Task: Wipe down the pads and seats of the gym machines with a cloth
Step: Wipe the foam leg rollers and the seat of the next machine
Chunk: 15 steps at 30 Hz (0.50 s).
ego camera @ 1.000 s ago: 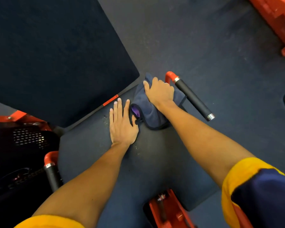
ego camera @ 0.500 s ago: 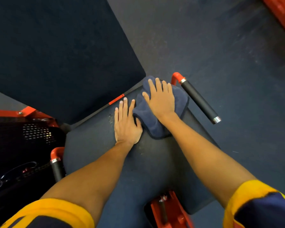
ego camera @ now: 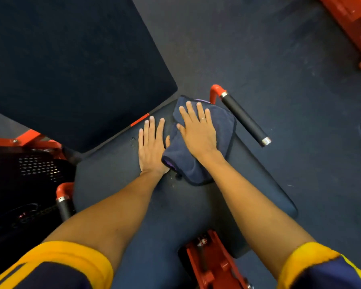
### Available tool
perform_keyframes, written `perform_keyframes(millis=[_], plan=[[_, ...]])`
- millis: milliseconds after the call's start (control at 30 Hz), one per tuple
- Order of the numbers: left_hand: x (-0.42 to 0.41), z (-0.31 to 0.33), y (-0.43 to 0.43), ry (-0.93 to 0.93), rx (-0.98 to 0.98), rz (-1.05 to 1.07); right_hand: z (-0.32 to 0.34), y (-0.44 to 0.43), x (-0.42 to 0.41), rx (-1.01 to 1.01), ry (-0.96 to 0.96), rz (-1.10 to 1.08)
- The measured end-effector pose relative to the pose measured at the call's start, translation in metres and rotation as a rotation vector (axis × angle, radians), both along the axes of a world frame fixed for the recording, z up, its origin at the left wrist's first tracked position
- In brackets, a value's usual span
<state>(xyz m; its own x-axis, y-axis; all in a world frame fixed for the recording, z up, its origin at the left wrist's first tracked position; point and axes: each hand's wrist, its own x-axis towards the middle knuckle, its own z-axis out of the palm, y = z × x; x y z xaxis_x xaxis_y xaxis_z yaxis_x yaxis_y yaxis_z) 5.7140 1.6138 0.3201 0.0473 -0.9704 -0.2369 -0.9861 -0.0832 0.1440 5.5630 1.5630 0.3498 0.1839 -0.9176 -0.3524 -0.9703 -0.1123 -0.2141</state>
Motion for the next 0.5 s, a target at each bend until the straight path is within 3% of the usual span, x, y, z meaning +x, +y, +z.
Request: perform_keyframes(millis=[133, 400, 500], plan=[[-0.001, 0.006, -0.001, 0.095, -0.026, 0.026, 0.007, 0.054, -0.021, -0.087, -0.071, 0.183], [0.004, 0.013, -0.009, 0.297, 0.054, 0.060, 0.007, 0.005, -0.003, -0.035, 0.019, -0.084], [0.020, 0.017, 0.003, 0.321, 0.040, 0.081, 0.008, 0.016, 0.010, -0.025, -0.016, 0.002]])
